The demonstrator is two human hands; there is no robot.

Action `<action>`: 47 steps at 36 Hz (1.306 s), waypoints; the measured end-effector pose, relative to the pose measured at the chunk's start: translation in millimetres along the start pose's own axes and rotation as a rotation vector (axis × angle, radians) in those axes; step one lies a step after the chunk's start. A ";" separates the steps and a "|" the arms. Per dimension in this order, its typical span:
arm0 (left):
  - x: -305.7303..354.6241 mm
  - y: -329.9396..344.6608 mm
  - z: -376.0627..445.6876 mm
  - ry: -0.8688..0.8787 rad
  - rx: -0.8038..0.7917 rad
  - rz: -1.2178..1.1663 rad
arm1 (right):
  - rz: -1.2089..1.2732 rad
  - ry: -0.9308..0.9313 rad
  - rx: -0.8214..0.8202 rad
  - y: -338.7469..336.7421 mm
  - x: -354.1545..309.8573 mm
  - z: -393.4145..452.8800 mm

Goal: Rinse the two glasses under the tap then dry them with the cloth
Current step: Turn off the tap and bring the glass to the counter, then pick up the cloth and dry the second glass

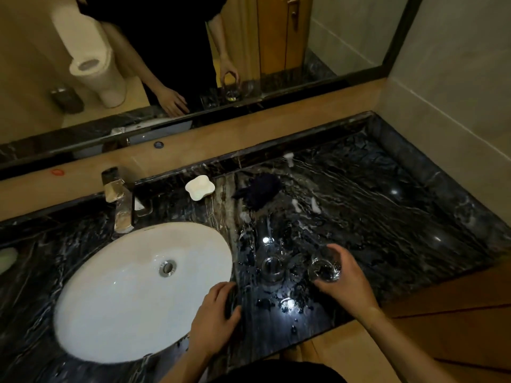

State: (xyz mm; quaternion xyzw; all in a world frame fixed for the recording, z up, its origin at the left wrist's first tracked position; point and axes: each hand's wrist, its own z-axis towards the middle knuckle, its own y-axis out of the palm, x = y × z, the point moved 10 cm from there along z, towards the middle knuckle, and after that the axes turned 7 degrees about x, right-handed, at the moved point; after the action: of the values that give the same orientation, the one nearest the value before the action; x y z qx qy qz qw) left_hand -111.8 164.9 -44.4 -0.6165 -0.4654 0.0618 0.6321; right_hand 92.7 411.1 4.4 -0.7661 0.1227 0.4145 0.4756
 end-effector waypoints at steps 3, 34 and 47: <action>-1.0 -3.7 7.8 -0.016 0.006 -0.015 | -0.197 -0.138 0.104 -5.6 -13.6 -2.3; 133.6 -8.3 312.4 0.221 -0.207 0.390 | 0.326 0.209 -0.039 110.3 -39.0 1.2; 108.0 -69.2 272.0 -0.028 -0.047 -0.461 | 0.405 0.104 -0.054 85.3 -70.2 7.4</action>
State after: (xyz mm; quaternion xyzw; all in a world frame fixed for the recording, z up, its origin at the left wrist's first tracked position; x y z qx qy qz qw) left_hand -266.5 415.6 16.2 -0.5074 -0.6041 -0.0864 0.6084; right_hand -4.8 358.6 2.2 -0.7587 0.2871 0.4647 0.3549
